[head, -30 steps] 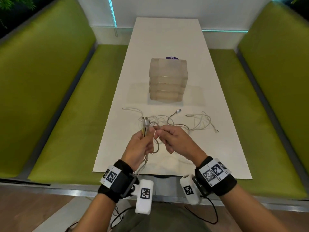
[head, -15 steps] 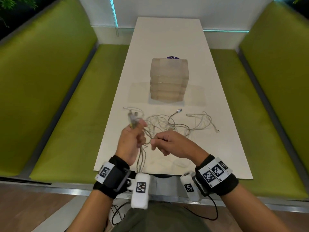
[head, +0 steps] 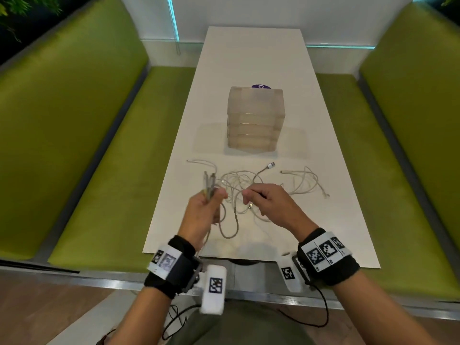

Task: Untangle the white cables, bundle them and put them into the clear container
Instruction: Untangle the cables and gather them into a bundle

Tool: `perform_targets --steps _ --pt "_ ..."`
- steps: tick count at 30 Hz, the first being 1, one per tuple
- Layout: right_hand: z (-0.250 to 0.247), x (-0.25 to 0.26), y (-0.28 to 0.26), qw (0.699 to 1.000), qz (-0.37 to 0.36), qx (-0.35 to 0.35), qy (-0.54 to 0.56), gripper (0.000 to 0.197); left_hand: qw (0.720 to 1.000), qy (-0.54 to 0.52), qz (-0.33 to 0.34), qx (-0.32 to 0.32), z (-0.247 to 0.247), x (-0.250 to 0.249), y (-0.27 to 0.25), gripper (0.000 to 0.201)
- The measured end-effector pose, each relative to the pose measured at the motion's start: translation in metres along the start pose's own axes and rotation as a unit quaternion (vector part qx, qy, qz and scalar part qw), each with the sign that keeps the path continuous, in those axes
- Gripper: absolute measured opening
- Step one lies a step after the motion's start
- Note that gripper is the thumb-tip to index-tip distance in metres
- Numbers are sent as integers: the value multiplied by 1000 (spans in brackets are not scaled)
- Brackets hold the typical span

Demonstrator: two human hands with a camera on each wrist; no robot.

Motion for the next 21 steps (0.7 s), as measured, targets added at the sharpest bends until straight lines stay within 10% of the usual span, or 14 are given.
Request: perform_targets --steps 8,12,21 --pt "9 12 0 999 -5 -45 21 24 995 61 -2 75 14 -1 -3 22" --pt "1 4 -6 998 2 65 -5 24 996 -82 25 -17 -6 -17 2 22" --pt "-9 -39 -6 997 8 51 -52 28 965 -175 96 -171 -64 -39 12 18"
Point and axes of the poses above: each hand's wrist, its own y-axis towards the middle knuckle, its own z-axis out of the palm, x = y × z, the point moved 1 cm from there along y, towards the middle knuckle, and after that the axes turned 15 degrees about -y, right-handed, at the moved point
